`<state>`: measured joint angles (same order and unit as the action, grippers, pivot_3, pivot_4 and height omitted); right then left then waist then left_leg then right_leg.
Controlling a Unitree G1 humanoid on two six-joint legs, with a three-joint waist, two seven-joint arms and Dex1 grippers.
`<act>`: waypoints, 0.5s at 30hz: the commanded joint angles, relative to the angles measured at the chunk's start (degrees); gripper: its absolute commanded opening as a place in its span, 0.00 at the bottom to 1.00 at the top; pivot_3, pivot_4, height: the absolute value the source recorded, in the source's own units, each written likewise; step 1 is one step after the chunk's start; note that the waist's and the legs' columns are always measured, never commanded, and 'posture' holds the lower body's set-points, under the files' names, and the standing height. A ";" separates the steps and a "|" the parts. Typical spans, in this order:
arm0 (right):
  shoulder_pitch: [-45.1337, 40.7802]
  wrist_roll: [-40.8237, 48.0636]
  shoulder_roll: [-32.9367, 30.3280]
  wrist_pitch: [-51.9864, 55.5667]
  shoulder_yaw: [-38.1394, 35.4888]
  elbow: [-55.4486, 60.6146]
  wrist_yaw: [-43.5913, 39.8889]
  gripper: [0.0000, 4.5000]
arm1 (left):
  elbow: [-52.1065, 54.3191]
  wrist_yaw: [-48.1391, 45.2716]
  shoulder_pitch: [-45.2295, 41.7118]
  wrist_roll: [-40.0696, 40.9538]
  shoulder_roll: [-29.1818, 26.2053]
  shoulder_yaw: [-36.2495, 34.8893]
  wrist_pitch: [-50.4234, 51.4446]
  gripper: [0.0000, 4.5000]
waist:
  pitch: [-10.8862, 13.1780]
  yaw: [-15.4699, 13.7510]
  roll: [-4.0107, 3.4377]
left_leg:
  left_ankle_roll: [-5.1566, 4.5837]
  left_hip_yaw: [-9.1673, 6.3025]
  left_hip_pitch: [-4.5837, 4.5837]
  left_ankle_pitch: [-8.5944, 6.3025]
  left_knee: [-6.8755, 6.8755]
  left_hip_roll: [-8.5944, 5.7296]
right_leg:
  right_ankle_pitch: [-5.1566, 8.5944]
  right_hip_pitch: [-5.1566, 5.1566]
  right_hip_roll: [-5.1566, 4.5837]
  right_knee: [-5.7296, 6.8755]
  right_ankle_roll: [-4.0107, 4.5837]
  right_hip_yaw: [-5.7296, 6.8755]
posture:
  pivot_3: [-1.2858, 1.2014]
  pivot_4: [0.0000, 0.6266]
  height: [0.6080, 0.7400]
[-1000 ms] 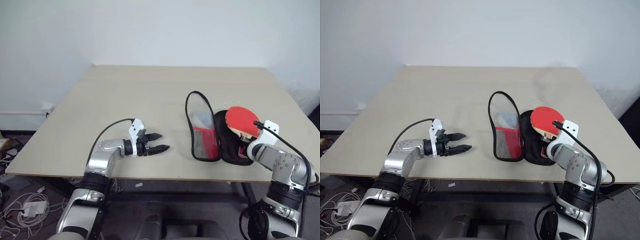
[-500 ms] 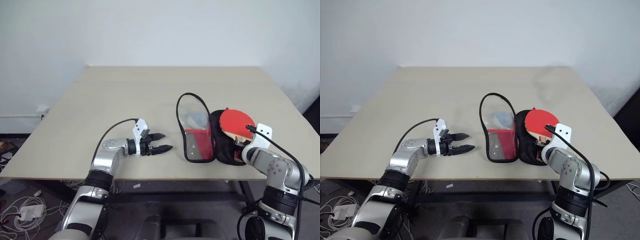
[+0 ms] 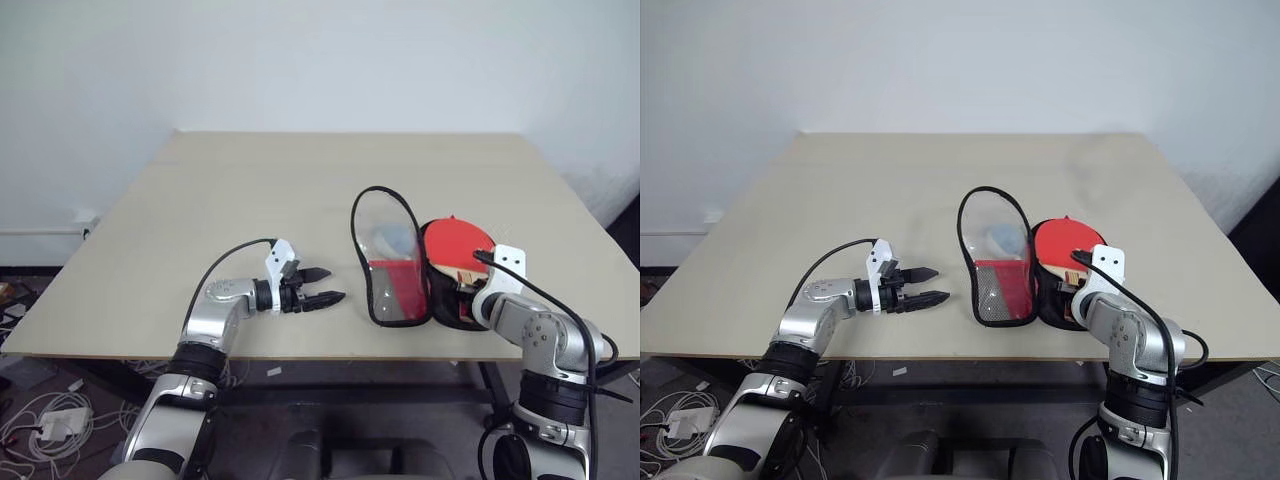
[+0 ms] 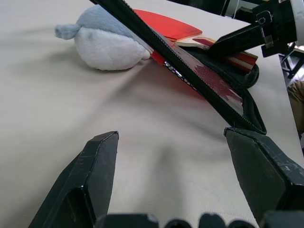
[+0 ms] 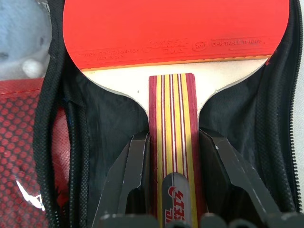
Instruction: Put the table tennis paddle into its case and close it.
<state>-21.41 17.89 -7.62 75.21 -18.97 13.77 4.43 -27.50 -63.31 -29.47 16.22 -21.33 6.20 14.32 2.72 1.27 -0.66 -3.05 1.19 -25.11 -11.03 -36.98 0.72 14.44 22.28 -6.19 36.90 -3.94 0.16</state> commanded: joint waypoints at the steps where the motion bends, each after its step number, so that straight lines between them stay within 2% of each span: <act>1: -0.25 -0.87 -0.51 -4.26 -0.35 -2.15 -0.89 0.25 | 2.14 0.14 -0.85 0.27 -0.50 -1.10 -0.28 0.84 | -0.01 0.01 0.01 | 0.00 0.00 0.00 0.00 0.00 0.00 | 0.00 0.00 0.00 0.00 0.00 -0.01 | 0.52 0.00 0.82; 10: 0.67 -0.45 0.42 -6.86 0.21 -4.67 -1.65 0.25 | 1.59 -0.06 -1.56 0.21 -0.97 -1.09 -0.53 0.84 | -0.16 0.02 0.29 | 0.28 -0.05 0.02 -0.05 -0.02 0.04 | -0.09 -0.04 0.05 0.00 0.24 0.06 | 0.52 0.00 0.82; 15: 0.53 -0.43 0.10 -7.42 1.04 -5.94 -2.12 0.61 | 1.10 -0.15 -2.26 0.17 -0.91 -1.15 -0.80 0.84 | -0.17 0.02 0.33 | 0.32 -0.06 0.04 -0.01 -0.02 0.06 | -0.15 -0.02 0.06 0.00 0.33 0.07 | 0.52 0.00 0.82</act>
<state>-20.76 17.83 -7.55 67.93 -17.82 8.83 2.40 -27.52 -63.18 -29.87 16.23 -22.11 6.02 14.38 2.55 1.28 -0.33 -2.70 1.14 -25.08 -11.02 -37.00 0.78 14.27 22.25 -6.12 36.90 -3.59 0.24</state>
